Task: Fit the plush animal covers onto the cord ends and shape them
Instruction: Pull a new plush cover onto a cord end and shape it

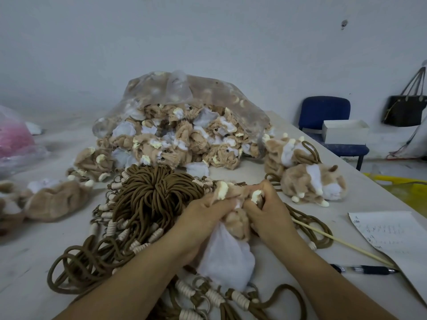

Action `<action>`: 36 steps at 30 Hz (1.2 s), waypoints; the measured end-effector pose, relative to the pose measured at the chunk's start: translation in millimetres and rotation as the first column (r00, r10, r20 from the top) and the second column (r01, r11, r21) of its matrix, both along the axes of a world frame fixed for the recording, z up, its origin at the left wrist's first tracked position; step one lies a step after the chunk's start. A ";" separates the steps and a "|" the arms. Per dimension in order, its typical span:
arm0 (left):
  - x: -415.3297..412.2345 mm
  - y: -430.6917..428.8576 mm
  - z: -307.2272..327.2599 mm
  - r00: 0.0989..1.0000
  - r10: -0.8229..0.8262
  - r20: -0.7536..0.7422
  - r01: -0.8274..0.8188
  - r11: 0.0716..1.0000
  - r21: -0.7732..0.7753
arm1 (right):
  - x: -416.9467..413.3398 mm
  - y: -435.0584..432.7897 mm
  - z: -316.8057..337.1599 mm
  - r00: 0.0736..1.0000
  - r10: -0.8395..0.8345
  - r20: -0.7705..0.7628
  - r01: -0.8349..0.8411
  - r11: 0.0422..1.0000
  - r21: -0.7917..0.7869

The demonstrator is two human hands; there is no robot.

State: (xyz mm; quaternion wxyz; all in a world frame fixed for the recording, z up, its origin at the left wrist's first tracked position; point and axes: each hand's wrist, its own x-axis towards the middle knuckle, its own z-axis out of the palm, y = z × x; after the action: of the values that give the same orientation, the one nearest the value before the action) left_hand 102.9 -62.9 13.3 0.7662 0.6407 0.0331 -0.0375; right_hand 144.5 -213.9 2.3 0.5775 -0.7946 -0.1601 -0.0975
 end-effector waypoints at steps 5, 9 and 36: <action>2.6 7.7 1.6 0.987 0.115 0.113 -0.125 0.988 0.091 | -7.0 5.0 3.4 0.993 0.038 0.109 -0.033 0.998 -0.045; 7.3 8.9 4.1 0.983 0.160 0.087 -0.157 0.987 -0.040 | -5.0 8.2 -2.1 0.989 0.019 0.150 0.005 0.988 -0.154; 4.1 10.7 9.8 1.000 0.006 -0.004 -0.006 0.989 -0.150 | -8.5 5.2 8.2 0.998 0.058 0.023 -0.059 0.997 0.046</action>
State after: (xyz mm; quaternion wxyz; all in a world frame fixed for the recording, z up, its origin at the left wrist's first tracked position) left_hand 107.0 -52.2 23.1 0.8124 0.5809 0.0334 -0.0387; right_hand 136.0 -208.7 10.5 0.5967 -0.7748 -0.1873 -0.0926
